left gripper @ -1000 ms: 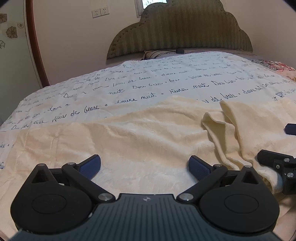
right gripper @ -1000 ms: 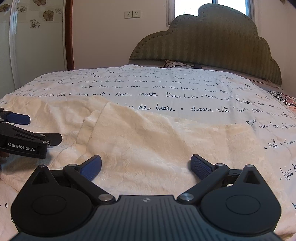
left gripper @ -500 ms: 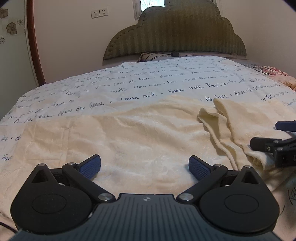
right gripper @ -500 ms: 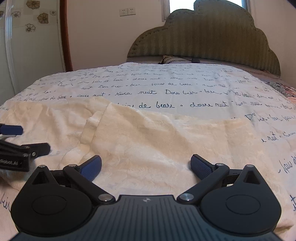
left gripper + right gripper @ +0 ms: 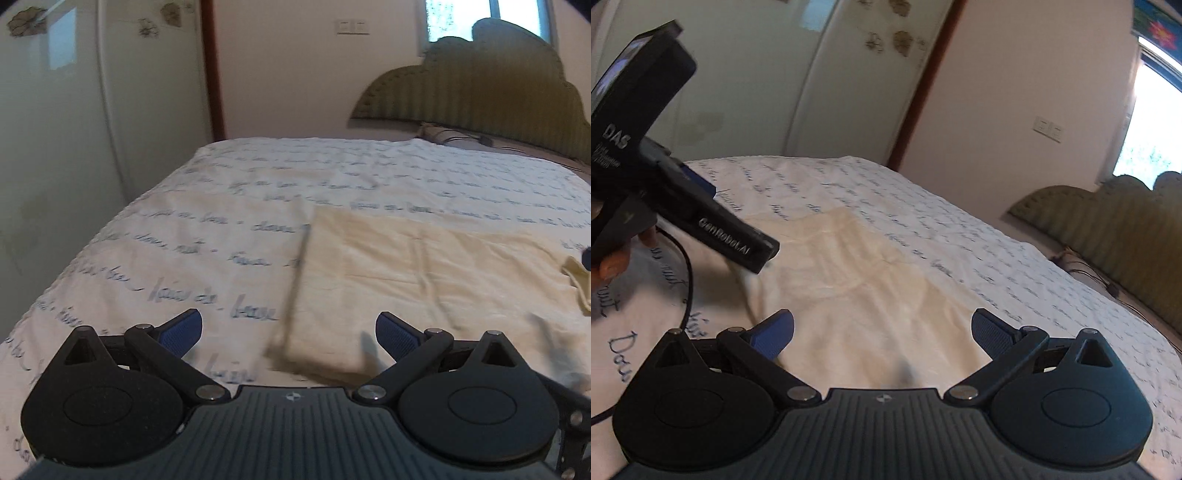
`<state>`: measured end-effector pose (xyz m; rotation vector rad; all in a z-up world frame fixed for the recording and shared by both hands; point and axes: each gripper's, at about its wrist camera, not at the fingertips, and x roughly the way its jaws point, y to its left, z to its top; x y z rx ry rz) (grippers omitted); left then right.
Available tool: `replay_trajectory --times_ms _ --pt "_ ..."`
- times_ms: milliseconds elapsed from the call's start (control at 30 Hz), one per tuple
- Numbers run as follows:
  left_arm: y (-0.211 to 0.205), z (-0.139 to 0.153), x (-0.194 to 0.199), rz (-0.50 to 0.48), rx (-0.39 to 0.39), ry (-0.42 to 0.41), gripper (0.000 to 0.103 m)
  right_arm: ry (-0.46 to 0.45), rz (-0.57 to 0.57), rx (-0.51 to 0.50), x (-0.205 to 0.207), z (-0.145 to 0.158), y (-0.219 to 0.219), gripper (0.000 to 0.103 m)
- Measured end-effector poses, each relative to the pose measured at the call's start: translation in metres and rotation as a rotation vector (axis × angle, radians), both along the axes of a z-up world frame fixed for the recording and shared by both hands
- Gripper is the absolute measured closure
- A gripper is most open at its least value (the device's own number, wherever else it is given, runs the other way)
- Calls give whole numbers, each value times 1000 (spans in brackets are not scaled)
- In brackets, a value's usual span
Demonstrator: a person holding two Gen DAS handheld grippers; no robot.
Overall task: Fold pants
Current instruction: 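Grasp the pants' folded edge with the left gripper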
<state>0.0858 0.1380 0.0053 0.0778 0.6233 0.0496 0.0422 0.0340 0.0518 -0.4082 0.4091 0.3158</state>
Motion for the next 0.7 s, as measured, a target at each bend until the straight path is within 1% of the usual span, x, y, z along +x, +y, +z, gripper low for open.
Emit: replay_trajectory --times_ms 67,100,133,233,333,433,567,633,700 --pt "25 3 3 76 -28 20 2 -14 19 -69 3 -5 21 0" --pt "35 4 5 94 -61 34 2 -27 33 -112 3 -9 30 0" --pt "47 5 7 100 -111 58 2 -38 47 -151 3 -14 38 0" --pt "68 6 13 78 -270 124 4 -49 74 -244 2 -29 55 0" --pt "73 2 20 33 -380 175 4 -51 91 -318 0 -42 64 0" --pt "72 -7 30 -4 -496 236 2 -79 76 -362 4 -47 73 0" --pt "67 -14 48 -53 -631 290 2 -172 44 -414 14 -49 90 0" --pt "64 -16 58 -83 -696 312 2 -216 19 -420 19 -47 96 0" --pt "64 -20 65 -105 -768 331 2 -252 -21 -382 21 -41 95 0"
